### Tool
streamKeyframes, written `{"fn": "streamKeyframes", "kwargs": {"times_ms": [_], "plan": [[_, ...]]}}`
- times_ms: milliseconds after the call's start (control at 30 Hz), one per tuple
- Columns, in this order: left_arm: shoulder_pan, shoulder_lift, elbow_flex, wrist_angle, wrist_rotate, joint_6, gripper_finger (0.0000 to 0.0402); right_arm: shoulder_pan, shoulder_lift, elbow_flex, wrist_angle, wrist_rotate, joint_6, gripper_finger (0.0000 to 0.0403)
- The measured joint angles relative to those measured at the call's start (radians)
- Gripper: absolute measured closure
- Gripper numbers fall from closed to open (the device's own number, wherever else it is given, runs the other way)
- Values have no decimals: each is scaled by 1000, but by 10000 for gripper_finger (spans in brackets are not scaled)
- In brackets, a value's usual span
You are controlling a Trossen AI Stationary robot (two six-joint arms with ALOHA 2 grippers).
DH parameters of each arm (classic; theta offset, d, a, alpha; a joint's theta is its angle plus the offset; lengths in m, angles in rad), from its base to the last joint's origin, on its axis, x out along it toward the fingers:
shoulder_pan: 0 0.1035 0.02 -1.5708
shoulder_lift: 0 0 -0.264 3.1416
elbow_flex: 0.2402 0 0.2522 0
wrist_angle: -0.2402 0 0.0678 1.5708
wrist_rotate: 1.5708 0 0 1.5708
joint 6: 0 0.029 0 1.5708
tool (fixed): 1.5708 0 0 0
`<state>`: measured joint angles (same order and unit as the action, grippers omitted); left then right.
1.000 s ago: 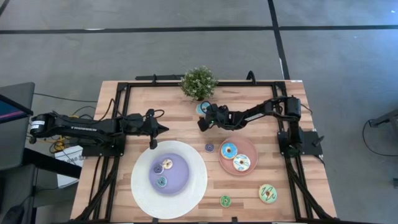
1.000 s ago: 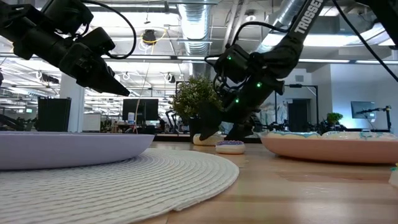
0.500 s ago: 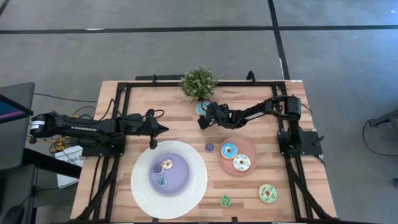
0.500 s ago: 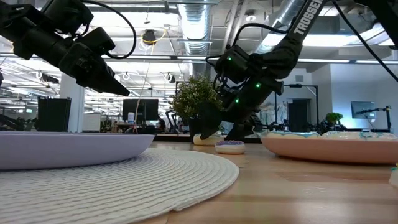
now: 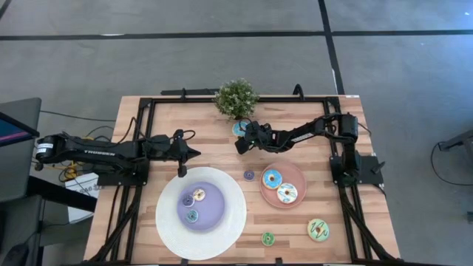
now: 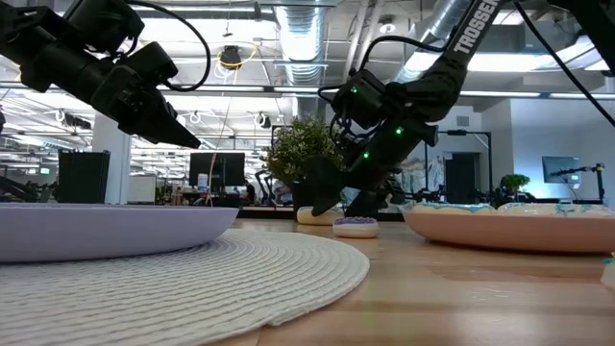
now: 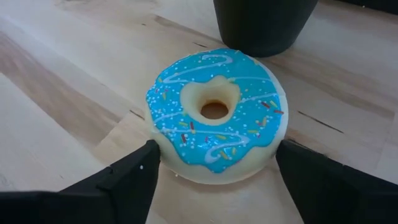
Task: Pick & Place donuts
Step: Put the big blue donut on the pink plate
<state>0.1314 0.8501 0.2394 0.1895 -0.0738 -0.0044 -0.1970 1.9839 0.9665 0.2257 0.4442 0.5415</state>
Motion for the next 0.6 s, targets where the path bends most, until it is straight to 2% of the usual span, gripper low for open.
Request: {"fn": "streamKeyframes", "kwargs": {"times_ms": [600], "plan": [[0,0,0,0,0,0,401,0,0,0,-7,-8,-2,101]]}}
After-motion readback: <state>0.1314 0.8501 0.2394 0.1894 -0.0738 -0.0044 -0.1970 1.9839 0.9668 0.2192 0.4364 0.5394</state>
